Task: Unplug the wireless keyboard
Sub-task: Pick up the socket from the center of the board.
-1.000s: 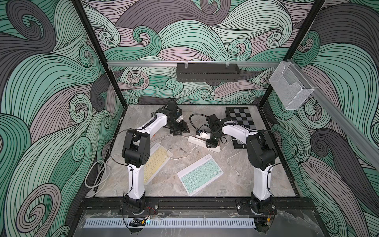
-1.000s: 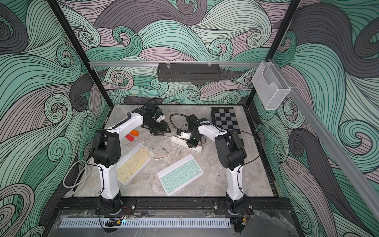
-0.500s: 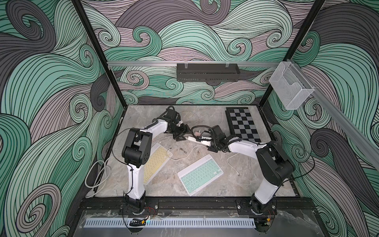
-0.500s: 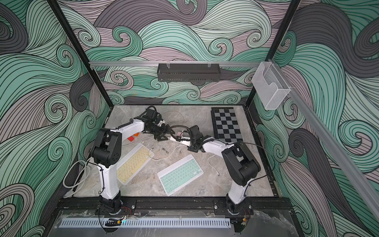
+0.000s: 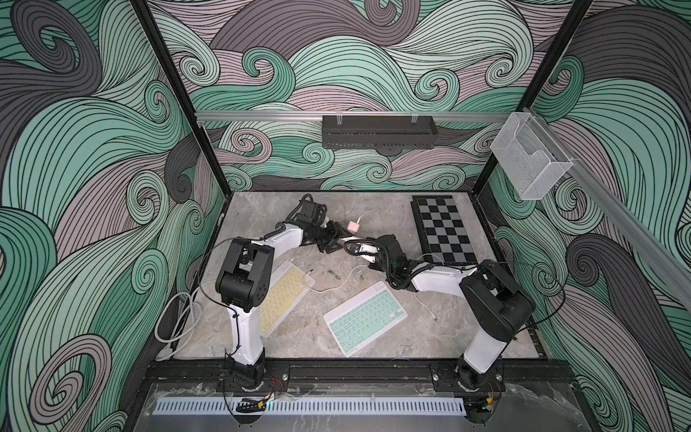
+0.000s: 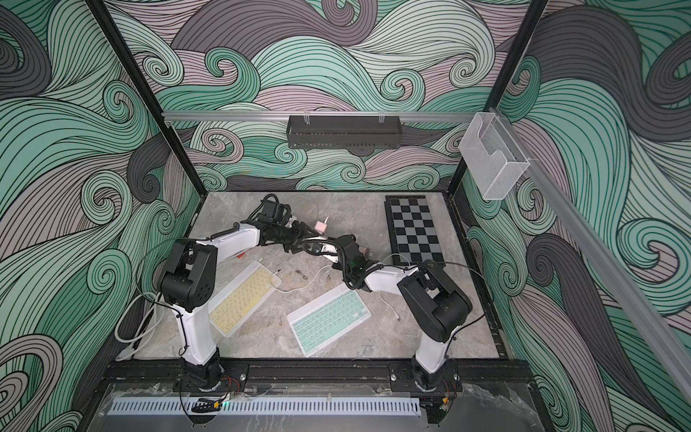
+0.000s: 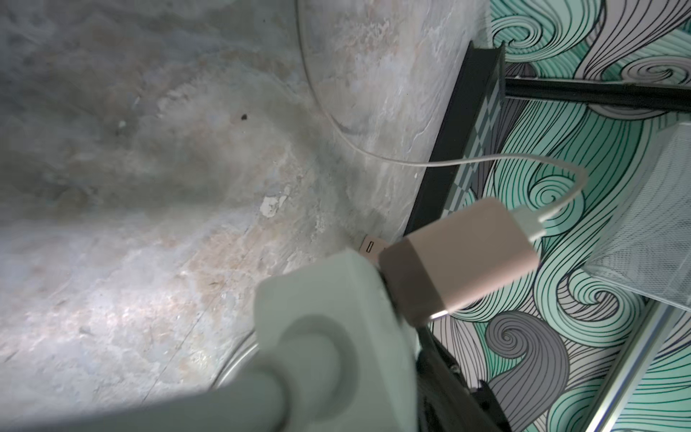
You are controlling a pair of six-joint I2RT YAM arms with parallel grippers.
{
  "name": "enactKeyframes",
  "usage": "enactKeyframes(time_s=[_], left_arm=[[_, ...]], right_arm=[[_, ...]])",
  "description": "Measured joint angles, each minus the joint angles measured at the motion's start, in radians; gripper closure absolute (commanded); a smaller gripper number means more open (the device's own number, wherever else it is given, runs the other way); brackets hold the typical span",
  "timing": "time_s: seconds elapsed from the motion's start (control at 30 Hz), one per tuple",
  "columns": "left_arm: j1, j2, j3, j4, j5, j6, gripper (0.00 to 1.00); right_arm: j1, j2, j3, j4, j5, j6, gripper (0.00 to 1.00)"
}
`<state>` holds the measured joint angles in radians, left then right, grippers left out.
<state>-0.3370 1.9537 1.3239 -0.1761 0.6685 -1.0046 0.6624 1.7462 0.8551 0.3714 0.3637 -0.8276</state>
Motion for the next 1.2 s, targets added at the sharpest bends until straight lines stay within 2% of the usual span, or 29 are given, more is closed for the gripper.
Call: enactKeyframes(time_s=[0.07,0.2,0.23,0.33,0.37,0.4,0.43,0.47,0.53,0.63,0.77,0.83,1.03,1.1,1.2], left_arm=[[0.000,0.000,0.002,0.028,-0.013,-0.027,0.75],[0.002,0.000,0.026,0.066,0.002,-0.105,0.97],[0.002,0.000,0.032,0.069,-0.001,-0.106,1.00],[0.002,0.000,0.031,0.086,-0.006,-0.105,1.00],[0.002,0.000,0.026,0.094,-0.007,-0.104,1.00],[0.002,0.000,0.021,0.105,-0.006,-0.103,1.00],[0.002,0.000,0.013,0.119,-0.006,-0.103,1.00],[0.002,0.000,0.005,0.134,-0.006,-0.097,1.00],[0.001,0.001,-0.007,0.148,-0.021,-0.056,1.00],[0.001,0.001,-0.018,0.154,-0.020,0.005,1.00],[0.003,0.001,-0.018,0.176,-0.004,0.087,1.00],[0.003,0.001,-0.018,0.177,0.009,0.135,1.00],[0.003,-0.002,-0.018,0.168,0.050,0.246,1.00],[0.003,-0.006,-0.024,0.170,0.057,0.255,1.00],[0.003,-0.013,-0.035,0.175,0.072,0.253,1.00]], right_arm=[[0.009,0.000,-0.010,0.016,0.009,0.011,1.00],[0.014,0.000,-0.017,0.067,0.035,0.076,1.00],[0.014,0.000,-0.017,0.079,0.042,0.076,1.00],[0.015,0.000,-0.018,0.089,0.051,0.076,1.00],[0.016,0.000,-0.019,0.090,0.053,0.076,0.93],[0.016,0.000,-0.020,0.090,0.055,0.080,0.71],[0.017,0.000,-0.021,0.087,0.055,0.086,0.44],[0.017,-0.002,-0.019,0.071,0.050,0.100,0.31],[0.016,-0.030,0.013,-0.063,0.016,0.158,0.25],[-0.003,-0.129,0.107,-0.318,-0.150,0.312,0.24],[-0.063,-0.344,0.124,-0.450,-0.449,0.521,0.29],[-0.104,-0.385,0.156,-0.504,-0.571,0.579,0.32],[-0.295,-0.248,0.331,-0.593,-0.901,0.749,0.35],[-0.320,-0.222,0.307,-0.553,-0.962,0.848,0.35],[-0.290,-0.216,0.212,-0.478,-1.023,0.982,0.35]])
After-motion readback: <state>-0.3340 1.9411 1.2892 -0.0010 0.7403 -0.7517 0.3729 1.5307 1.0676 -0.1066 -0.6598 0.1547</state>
